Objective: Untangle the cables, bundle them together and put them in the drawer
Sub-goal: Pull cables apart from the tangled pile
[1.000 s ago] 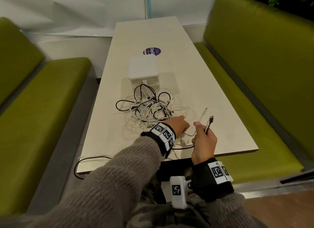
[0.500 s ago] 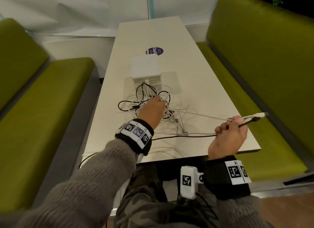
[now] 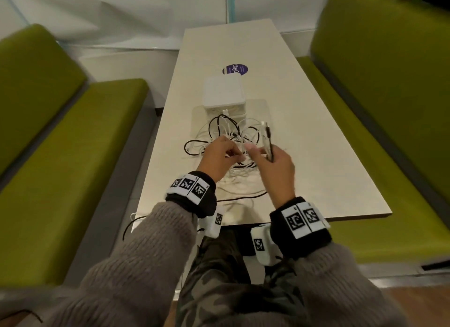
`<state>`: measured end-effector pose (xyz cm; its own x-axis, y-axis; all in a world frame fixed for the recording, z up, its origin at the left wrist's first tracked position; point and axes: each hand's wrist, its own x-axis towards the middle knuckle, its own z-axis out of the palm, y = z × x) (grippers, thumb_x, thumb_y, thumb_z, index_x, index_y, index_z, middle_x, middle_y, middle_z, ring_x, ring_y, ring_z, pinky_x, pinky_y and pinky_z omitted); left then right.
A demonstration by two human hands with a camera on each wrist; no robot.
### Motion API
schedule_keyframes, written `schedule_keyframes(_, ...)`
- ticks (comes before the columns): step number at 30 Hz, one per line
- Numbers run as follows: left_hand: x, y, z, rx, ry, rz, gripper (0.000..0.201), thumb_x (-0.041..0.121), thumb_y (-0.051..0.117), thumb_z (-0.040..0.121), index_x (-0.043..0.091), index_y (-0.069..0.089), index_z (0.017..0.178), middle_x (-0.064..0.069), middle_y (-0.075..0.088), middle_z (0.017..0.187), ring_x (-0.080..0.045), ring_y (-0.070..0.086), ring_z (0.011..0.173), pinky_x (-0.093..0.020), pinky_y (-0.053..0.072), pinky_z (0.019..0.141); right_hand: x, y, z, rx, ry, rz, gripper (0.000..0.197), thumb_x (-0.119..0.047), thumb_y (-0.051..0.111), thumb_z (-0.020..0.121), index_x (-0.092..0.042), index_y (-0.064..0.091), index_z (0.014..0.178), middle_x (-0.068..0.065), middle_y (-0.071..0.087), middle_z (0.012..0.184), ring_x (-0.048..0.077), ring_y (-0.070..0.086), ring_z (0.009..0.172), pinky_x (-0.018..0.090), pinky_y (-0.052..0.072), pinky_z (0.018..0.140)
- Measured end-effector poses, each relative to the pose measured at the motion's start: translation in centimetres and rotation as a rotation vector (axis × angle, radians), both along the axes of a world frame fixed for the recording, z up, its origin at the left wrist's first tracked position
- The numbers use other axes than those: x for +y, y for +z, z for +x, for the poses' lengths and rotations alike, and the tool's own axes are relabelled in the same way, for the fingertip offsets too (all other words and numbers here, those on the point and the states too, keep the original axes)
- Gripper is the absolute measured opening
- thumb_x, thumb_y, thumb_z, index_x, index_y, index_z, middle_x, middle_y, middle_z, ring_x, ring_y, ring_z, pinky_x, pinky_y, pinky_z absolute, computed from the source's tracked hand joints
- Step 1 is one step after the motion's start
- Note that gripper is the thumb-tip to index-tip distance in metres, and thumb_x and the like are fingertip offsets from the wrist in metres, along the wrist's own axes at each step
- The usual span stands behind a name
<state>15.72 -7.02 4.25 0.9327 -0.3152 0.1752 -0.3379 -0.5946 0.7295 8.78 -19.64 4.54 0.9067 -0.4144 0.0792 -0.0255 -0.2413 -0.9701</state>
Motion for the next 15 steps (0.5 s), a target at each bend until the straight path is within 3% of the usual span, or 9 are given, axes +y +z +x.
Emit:
schedule_keyframes(4,0.2,0.1,-0.3,-0.051,-0.027,0.077,0.002,-0.001,0.065,0.080,-0.001,0.065,0.082,-0.004,0.051,0.084,-0.024,0.056,0.083,-0.024,0.041,0.073,1.7,-0.9,1.8,0.056,-0.004,-0.086,0.032,-0.047,0.069,0.081,-0.016,0.063,0.079,-0.006,0.058,0.066,0.012,0.049,0.061,0.020,0.036,0.054)
schedule_keyframes(8,0.7,-0.1,-0.5,-0.004,-0.049,0.073,0.003,0.002,0.064,0.081,0.000,0.064,0.082,-0.007,0.053,0.083,-0.024,0.055,0.081,-0.031,0.043,0.077,1.6,-1.1,2.4,0.044,-0.009,-0.104,0.022,-0.037,0.071,0.082,-0.016,0.064,0.086,-0.007,0.058,0.068,0.009,0.050,0.061,0.016,0.034,0.052)
schedule_keyframes(11,0.6,-0.5,-0.8,0.067,-0.051,0.062,0.007,0.010,0.065,0.083,0.003,0.065,0.085,-0.002,0.058,0.083,-0.018,0.054,0.080,-0.022,0.041,0.071,1.3,-1.4,2.4,0.023,0.010,-0.084,0.016,-0.026,0.071,0.084,-0.010,0.069,0.086,-0.006,0.062,0.069,0.011,0.057,0.065,0.015,0.036,0.056)
schedule_keyframes(13,0.7,-0.8,-1.0,0.105,-0.042,0.033,0.012,0.011,0.065,0.085,0.007,0.067,0.095,0.002,0.060,0.086,-0.011,0.056,0.080,-0.007,0.039,0.068,1.0,-1.7,2.1,0.005,-0.006,-0.023,0.014,-0.024,0.072,0.084,-0.010,0.069,0.084,-0.010,0.060,0.065,0.003,0.055,0.061,0.008,0.038,0.055)
schedule_keyframes(15,1.0,-1.1,-1.3,0.088,-0.023,0.008,0.021,0.007,0.065,0.084,0.009,0.067,0.105,0.000,0.061,0.093,-0.011,0.057,0.084,-0.005,0.041,0.074,0.7,-2.2,1.7,-0.001,-0.012,0.038,0.015,-0.026,0.074,0.082,-0.012,0.068,0.081,-0.012,0.059,0.063,-0.003,0.054,0.057,0.008,0.038,0.056)
